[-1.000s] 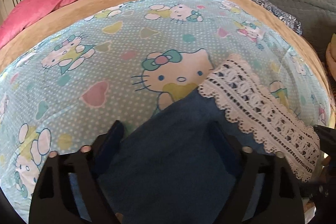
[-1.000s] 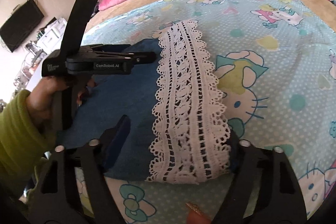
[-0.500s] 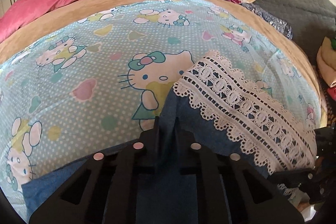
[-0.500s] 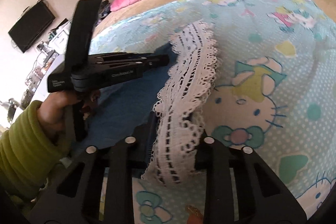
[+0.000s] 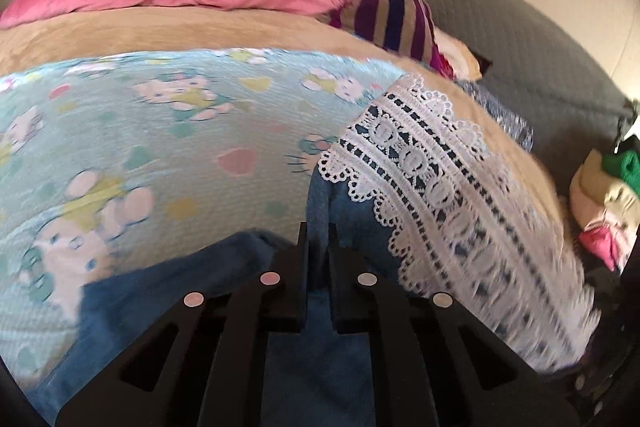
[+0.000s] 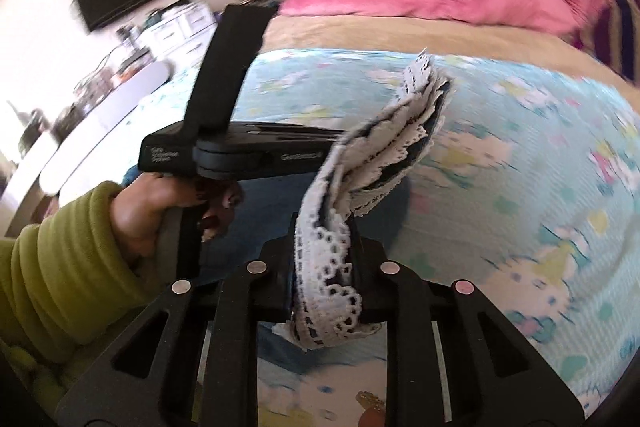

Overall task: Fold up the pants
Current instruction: 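Grasp the lace strip with the right gripper while the left gripper pinches the denim, folding the leg over, then open both grippers and smooth the lengthwise-folded denim flat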

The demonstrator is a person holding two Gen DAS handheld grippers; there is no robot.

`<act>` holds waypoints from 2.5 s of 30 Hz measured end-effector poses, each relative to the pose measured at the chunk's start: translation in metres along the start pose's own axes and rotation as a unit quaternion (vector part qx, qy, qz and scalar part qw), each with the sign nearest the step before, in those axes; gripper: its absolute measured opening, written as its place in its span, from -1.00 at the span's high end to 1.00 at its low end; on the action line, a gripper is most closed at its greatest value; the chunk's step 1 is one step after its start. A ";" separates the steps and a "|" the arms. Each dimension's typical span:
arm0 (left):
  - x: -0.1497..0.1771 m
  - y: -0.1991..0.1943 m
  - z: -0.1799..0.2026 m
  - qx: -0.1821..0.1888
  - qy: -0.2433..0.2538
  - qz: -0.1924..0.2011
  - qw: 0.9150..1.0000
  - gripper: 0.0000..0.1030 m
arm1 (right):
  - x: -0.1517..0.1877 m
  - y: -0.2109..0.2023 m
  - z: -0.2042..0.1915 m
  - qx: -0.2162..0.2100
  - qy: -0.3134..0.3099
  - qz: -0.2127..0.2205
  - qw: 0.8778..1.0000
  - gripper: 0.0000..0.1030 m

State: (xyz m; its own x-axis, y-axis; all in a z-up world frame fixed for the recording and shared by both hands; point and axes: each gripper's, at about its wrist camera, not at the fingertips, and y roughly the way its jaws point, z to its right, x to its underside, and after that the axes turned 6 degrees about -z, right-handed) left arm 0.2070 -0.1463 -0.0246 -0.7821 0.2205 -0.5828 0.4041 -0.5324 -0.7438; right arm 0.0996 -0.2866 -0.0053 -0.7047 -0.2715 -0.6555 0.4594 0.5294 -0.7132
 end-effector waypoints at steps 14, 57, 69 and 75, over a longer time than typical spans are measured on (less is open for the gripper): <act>0.085 -0.100 -0.120 -0.081 -0.185 0.049 0.978 0.08 | 0.001 0.074 -0.106 -0.021 -0.136 -0.103 0.985 0.59; 0.092 -0.093 -0.118 -0.045 -0.199 0.049 0.978 -0.08 | 0.046 0.041 -0.111 -0.054 -0.163 -0.122 0.977 -0.32; 0.151 -0.138 -0.074 -0.060 -0.175 0.017 0.983 -0.28 | 0.030 0.022 -0.068 0.003 -0.113 -0.088 0.990 -0.32; 0.188 -0.136 -0.045 -0.048 -0.152 -0.026 0.987 -0.21 | 0.034 0.028 -0.057 0.008 -0.103 -0.091 0.990 0.00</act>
State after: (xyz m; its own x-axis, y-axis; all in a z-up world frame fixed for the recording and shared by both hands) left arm 0.0267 0.0048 -0.0473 -0.9034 -0.0177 -0.4284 0.3910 -0.4439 -0.8063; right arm 0.0578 -0.2349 -0.0332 -0.6520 -0.5205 -0.5514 0.3442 0.4448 -0.8269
